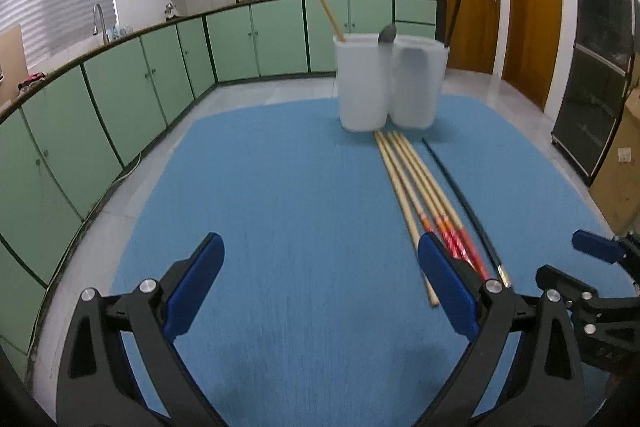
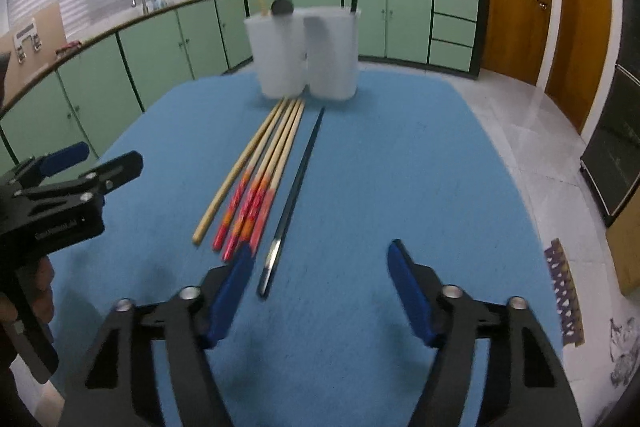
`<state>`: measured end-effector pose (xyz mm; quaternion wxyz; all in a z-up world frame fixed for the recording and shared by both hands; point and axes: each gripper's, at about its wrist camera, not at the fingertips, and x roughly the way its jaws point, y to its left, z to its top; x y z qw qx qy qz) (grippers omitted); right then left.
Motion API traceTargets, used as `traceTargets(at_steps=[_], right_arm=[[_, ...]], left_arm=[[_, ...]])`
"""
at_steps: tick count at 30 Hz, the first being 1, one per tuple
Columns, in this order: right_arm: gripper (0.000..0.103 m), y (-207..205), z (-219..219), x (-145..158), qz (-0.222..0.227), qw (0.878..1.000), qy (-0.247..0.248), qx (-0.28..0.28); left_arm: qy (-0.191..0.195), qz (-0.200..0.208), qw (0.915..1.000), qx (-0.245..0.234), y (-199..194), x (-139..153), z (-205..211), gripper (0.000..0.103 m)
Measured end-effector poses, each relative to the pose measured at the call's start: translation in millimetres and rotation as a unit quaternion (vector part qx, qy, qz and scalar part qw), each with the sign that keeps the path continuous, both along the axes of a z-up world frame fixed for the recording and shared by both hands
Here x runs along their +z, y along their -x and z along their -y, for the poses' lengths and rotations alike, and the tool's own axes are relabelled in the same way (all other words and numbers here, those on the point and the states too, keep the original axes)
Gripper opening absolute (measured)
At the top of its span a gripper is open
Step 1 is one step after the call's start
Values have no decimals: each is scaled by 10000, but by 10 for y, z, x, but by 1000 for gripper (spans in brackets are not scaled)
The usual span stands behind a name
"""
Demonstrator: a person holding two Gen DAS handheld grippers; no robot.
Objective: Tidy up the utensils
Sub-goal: 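Grasp the second black chopstick with the right tool while the left grasps a wooden chopstick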
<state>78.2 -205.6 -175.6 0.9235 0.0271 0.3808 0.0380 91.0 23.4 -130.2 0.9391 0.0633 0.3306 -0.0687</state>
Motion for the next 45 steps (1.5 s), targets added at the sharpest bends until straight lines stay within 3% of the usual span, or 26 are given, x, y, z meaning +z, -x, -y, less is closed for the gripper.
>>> traceTargets(at_steps=[10, 20, 24, 33, 35, 37, 39, 45], right_arm=[[33, 53, -166, -177, -245, 9996, -96, 122], [26, 30, -275, -224, -179, 9997, 93, 110], [8, 22, -286, -221, -149, 9997, 167, 89], [7, 2, -88, -210, -179, 9998, 58, -45], [7, -2, -73, -208, -182, 9998, 31, -33], [7, 1, -66, -209, -181, 9998, 9, -24], [7, 0, -57, -209, -182, 9998, -26, -4], [7, -18, -43, -217, -192, 9998, -70, 28]], left_arm=[[54, -338, 9994, -34, 86, -212, 21, 95], [195, -524, 9984, 2, 67, -276, -9, 95], [247, -594, 9979, -99, 56, -293, 48, 95], [266, -800, 9957, -385, -12, -354, 285, 94], [265, -875, 9950, -397, -49, -382, 326, 91], [254, -1005, 9937, -420, -91, -420, 362, 75], [361, -1182, 9913, -451, -140, -468, 365, 73], [398, -1169, 9908, -558, -113, -460, 424, 57]])
